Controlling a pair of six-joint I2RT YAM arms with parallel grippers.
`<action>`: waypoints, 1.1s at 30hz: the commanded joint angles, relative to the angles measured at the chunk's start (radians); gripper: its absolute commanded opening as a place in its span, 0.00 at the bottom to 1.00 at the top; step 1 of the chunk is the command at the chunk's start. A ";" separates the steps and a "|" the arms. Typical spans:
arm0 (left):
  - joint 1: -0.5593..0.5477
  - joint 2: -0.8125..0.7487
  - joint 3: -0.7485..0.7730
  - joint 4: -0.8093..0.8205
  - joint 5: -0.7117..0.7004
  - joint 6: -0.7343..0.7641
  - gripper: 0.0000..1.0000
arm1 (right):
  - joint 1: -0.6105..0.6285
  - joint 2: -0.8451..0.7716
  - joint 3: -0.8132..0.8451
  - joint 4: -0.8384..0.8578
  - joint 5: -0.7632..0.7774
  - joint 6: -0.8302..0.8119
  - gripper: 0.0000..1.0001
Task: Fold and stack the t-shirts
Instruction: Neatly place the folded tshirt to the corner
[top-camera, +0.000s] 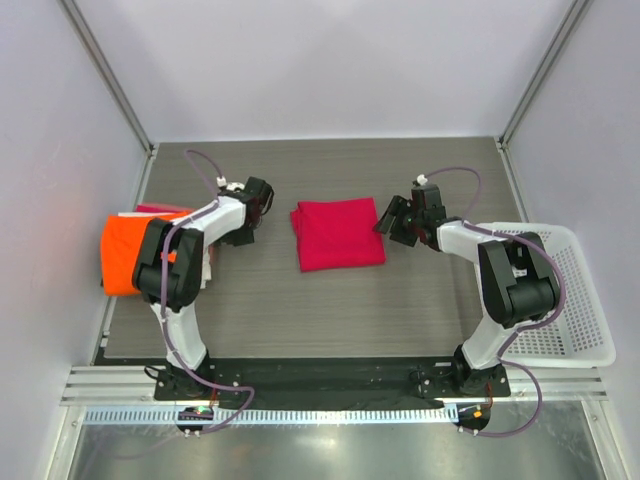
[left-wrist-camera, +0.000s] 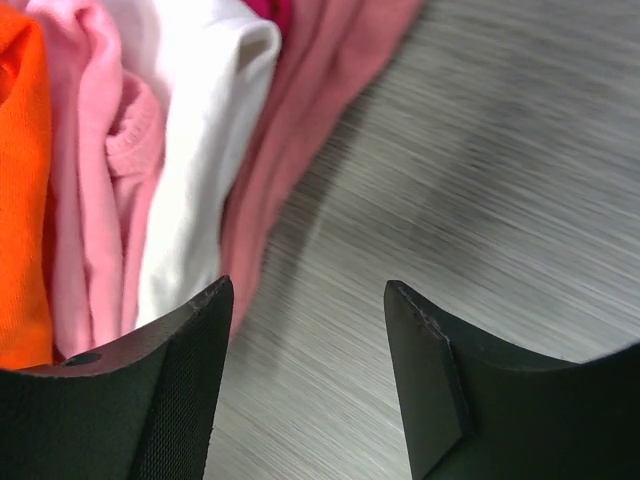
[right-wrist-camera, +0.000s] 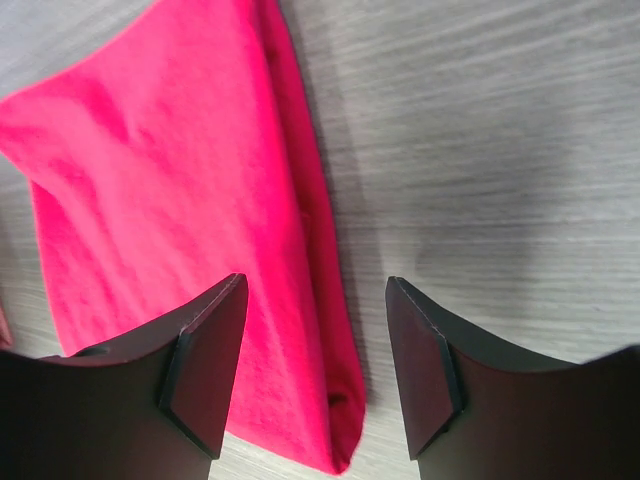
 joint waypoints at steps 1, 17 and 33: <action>0.013 0.054 0.049 -0.064 -0.173 0.013 0.63 | 0.004 -0.027 -0.008 0.116 -0.016 0.027 0.63; -0.020 0.109 0.072 -0.010 0.033 -0.025 0.00 | 0.004 0.047 0.039 0.069 -0.001 0.012 0.76; -0.177 -0.148 0.039 0.163 0.398 -0.165 0.75 | -0.010 0.027 0.053 0.069 -0.027 0.000 0.82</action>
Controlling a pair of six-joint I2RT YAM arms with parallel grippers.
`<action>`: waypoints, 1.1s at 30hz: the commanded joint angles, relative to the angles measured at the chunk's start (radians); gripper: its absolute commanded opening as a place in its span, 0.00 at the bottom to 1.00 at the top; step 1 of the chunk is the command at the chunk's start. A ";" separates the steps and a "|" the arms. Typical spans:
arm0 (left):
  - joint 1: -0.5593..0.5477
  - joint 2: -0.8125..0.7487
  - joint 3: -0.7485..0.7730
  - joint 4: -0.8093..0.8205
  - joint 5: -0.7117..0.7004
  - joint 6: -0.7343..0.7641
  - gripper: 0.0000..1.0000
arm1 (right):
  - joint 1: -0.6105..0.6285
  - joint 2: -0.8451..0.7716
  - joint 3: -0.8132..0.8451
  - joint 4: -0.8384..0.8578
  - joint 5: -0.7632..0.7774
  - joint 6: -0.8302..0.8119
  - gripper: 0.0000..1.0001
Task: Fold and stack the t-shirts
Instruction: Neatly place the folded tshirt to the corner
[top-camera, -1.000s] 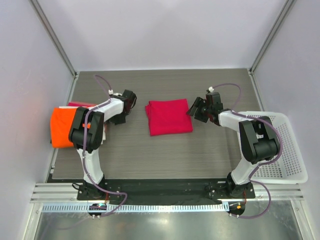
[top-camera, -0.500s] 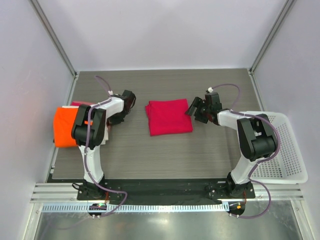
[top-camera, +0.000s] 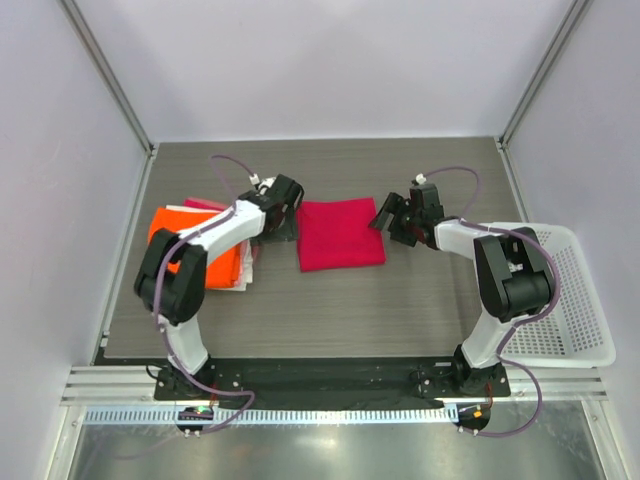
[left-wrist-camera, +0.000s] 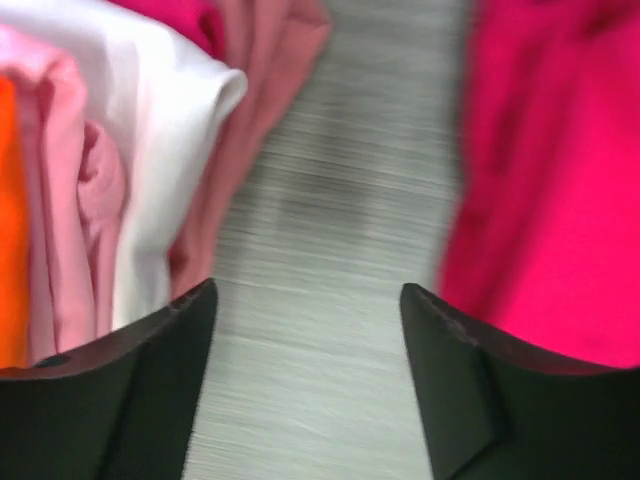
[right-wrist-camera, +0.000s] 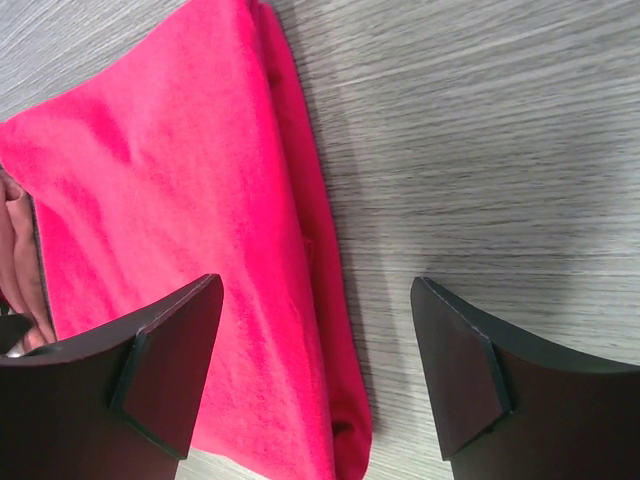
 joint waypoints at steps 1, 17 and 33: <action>0.013 -0.150 -0.066 0.175 0.152 -0.047 0.79 | -0.009 -0.006 0.047 0.017 -0.033 -0.021 0.83; 0.079 0.082 0.002 0.352 0.370 -0.151 0.89 | -0.012 0.231 0.277 -0.100 -0.109 0.004 0.67; 0.116 0.257 0.065 0.556 0.525 -0.223 0.36 | -0.006 0.351 0.369 -0.100 -0.110 0.020 0.37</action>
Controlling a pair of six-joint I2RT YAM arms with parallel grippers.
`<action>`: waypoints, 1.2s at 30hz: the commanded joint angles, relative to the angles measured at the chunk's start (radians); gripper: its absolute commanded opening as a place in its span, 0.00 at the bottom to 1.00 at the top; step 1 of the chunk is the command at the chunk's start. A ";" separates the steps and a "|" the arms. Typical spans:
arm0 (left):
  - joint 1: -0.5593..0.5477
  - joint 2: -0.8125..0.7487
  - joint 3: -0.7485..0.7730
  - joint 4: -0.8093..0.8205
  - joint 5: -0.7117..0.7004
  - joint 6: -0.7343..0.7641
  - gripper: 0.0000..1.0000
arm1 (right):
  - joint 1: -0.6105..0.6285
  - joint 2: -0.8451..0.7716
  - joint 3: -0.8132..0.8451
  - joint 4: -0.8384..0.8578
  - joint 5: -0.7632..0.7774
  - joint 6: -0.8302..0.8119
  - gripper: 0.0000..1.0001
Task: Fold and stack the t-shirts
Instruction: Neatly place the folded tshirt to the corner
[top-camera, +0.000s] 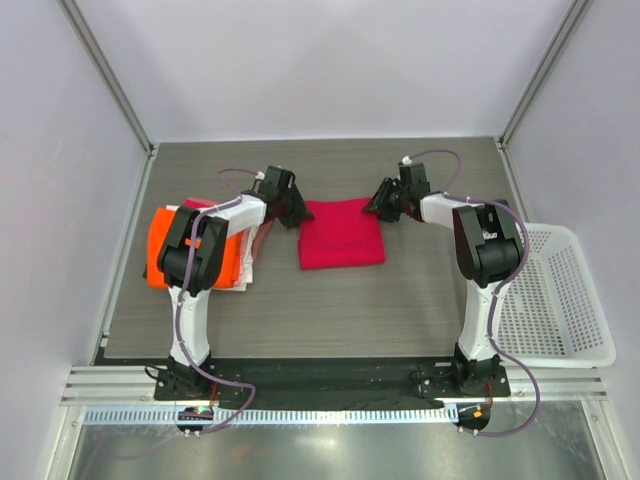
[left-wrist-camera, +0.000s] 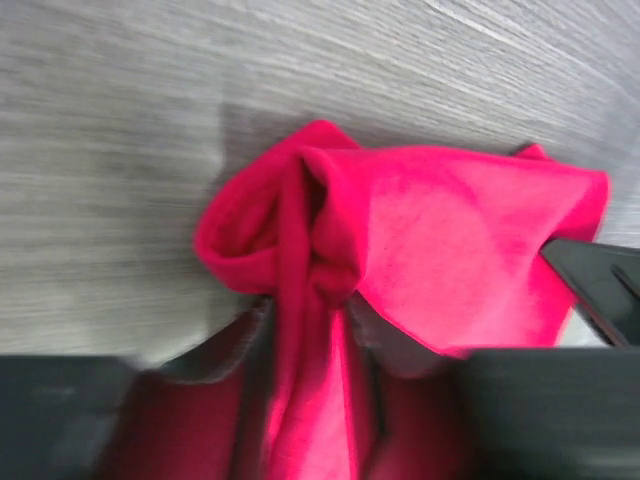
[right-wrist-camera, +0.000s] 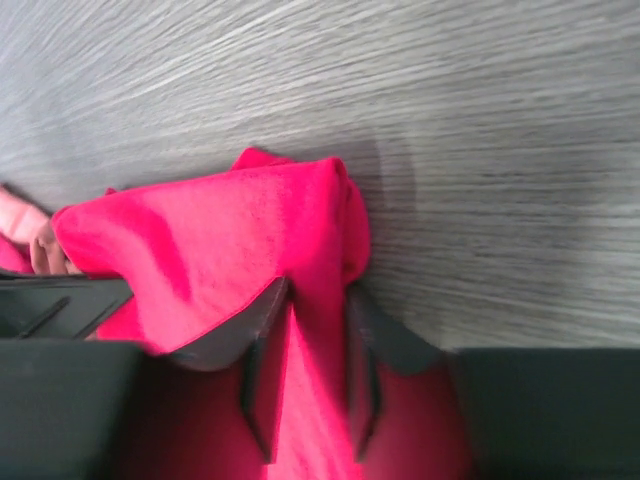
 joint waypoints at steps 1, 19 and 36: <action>-0.004 0.036 0.024 0.042 0.004 -0.009 0.29 | 0.008 0.043 0.022 -0.042 0.022 -0.004 0.31; -0.041 -0.715 -0.215 -0.279 -0.155 0.155 0.00 | 0.292 -0.607 -0.200 -0.087 0.170 0.002 0.01; 0.440 -1.064 0.000 -0.946 -0.364 0.416 0.00 | 0.744 -0.503 0.186 -0.194 0.376 0.058 0.01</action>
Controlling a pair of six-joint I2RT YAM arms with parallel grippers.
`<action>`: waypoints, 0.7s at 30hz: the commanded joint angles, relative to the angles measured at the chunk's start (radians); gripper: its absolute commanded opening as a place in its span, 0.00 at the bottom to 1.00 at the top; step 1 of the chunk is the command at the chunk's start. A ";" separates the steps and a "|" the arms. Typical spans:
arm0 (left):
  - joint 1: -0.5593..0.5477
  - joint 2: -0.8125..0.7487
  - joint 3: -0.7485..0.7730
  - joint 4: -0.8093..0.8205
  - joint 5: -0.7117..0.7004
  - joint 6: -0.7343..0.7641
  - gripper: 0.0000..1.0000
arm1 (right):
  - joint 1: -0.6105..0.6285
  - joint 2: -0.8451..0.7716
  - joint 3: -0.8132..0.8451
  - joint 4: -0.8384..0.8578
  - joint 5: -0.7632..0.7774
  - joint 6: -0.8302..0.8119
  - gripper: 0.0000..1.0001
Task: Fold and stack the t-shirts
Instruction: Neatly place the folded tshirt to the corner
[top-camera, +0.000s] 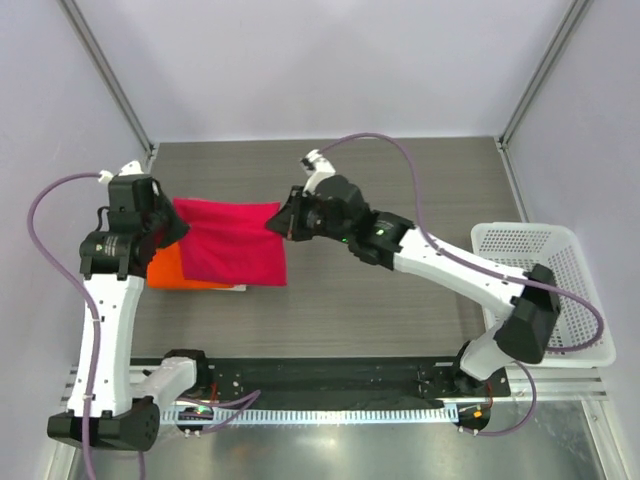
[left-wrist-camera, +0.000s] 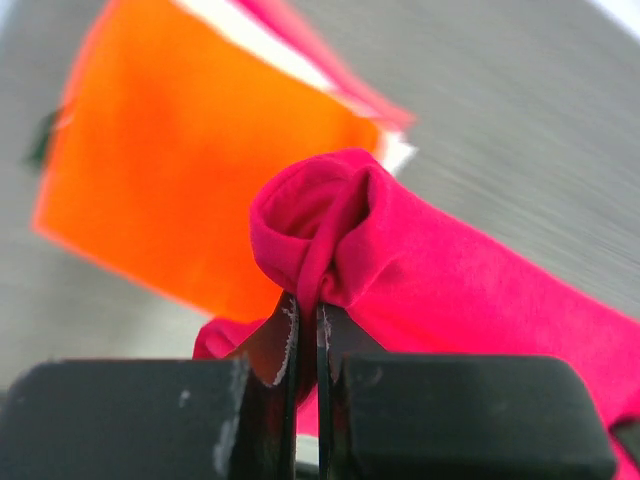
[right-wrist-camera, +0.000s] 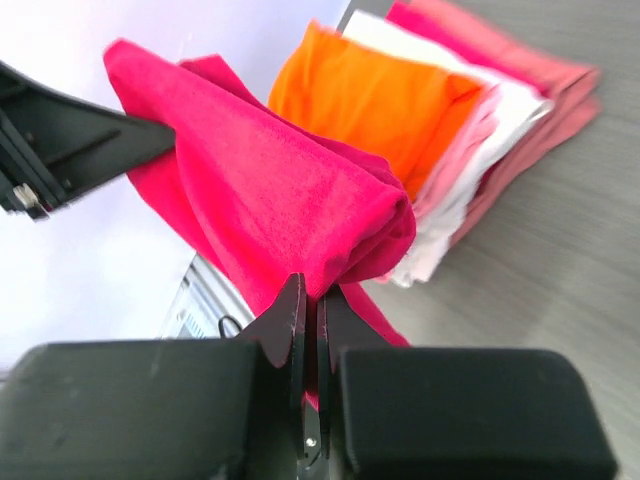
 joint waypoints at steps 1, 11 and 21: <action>0.126 0.000 0.025 -0.126 -0.130 0.108 0.00 | 0.053 0.092 0.080 -0.006 0.063 0.017 0.01; 0.333 0.054 -0.017 -0.080 -0.137 0.131 0.00 | 0.133 0.327 0.266 0.008 0.083 0.036 0.01; 0.341 0.236 0.031 0.028 -0.139 0.053 0.00 | 0.101 0.533 0.479 -0.023 0.082 0.010 0.01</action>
